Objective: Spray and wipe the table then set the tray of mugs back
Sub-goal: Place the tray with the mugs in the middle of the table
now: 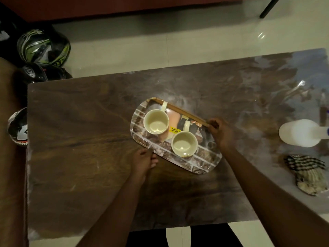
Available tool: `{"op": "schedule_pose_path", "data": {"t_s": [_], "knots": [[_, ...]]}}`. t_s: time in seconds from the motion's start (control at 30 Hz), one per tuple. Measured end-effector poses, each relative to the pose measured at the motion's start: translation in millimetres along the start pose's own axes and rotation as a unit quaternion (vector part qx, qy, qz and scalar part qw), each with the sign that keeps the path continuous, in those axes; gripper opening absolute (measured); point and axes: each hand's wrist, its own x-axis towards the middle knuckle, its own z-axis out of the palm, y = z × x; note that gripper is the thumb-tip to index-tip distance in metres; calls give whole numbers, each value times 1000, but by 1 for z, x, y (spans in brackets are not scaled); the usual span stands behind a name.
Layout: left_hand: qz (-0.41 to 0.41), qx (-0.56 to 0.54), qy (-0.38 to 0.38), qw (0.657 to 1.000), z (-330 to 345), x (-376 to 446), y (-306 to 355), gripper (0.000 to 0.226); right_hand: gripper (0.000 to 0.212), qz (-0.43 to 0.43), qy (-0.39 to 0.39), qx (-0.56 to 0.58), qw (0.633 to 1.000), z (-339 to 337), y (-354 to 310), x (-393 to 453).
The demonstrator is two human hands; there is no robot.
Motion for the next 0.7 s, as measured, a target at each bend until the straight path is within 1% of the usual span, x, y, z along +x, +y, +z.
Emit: {"op": "schedule_pose_path", "data": {"t_s": [0.03, 0.1, 0.17, 0.23, 0.3, 0.33, 0.4, 0.5, 0.57, 0.63, 0.7], "knots": [[31, 5, 31, 999, -10, 7, 8, 9, 15, 10, 32, -5, 999, -5, 11, -15], [93, 48, 79, 991, -32, 25, 30, 16, 19, 38, 83, 9, 996, -11, 39, -45], [149, 122, 99, 976, -50, 44, 54, 25, 26, 104, 107, 29, 988, -9, 61, -71], [183, 189, 99, 960, -60, 66, 73, 22, 28, 161, 85, 84, 980, -2, 63, -91], [198, 240, 92, 946, -61, 82, 84, 11, 34, 171, 51, 142, 974, 8, 61, -100], [200, 256, 93, 941, -61, 85, 85, 14, 38, 173, 49, 158, 971, 11, 62, -101], [192, 247, 85, 946, -59, 75, 81, 20, 41, 170, 51, 175, 969, 10, 65, -97], [155, 195, 49, 967, -54, 53, 51, 22, 43, 158, 46, 167, 972, 1, 64, -79], [135, 136, 38, 981, -49, 36, 36, 20, 47, 149, 29, 163, 975, -4, 61, -61], [126, 81, 40, 988, -44, 30, 35, 14, 48, 144, 13, 162, 976, -7, 64, -40], [122, 68, 51, 989, -42, 31, 39, 9, 50, 141, -1, 156, 978, -9, 71, -26]]}}
